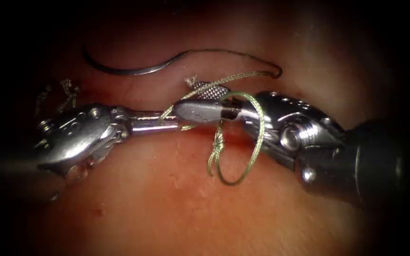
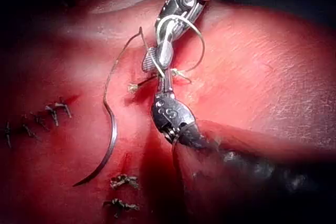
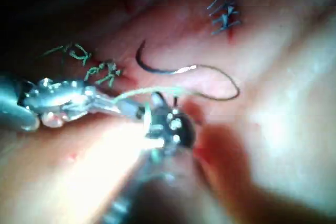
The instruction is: Wound Closure
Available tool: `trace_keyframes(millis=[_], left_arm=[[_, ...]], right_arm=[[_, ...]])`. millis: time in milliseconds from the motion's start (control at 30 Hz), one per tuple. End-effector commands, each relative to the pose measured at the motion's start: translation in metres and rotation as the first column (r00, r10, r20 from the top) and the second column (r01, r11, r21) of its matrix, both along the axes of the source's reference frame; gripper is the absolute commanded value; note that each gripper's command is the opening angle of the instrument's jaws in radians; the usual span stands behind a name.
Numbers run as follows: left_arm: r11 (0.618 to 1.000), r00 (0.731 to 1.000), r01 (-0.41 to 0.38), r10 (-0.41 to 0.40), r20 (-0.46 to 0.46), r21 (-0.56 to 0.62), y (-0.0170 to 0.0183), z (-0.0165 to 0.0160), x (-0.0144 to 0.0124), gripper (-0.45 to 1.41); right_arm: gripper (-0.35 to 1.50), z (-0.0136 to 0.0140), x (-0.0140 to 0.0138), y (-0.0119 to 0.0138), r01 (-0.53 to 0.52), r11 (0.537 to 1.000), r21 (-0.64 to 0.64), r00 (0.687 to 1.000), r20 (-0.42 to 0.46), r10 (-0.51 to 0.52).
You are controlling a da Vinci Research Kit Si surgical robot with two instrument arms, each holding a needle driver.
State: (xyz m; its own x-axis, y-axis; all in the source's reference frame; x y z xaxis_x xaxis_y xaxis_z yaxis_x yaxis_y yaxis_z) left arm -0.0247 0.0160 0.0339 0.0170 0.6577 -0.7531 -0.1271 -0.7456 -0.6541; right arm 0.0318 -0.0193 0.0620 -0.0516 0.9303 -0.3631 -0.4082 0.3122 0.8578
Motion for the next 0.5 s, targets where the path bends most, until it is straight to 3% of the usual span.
trace_keyframes(millis=[33, 333, 500], left_arm=[[1.000, 1.000, 0.001, -0.001, 0.001, 0.000, 0.0001, 0.0007, -0.0005, -0.45], [1.000, 1.000, -0.002, 0.002, 0.004, -0.006, -0.0004, 0.0010, -0.0014, -0.45], [1.000, 1.000, -0.007, 0.007, 0.008, -0.002, 0.0001, 0.0009, -0.0008, -0.45]], right_arm=[[0.64, 0.0008, 0.0004, -0.0008, 0.016, 1.000, -0.004, 1.000, 0.006, -0.016], [0.72, 0.0011, -0.0004, -0.0011, 0.025, 0.999, -0.039, 1.000, 0.002, -0.025], [0.93, 0.0015, -0.0013, -0.0023, 0.041, 0.998, -0.054, 0.999, -0.002, -0.041]])
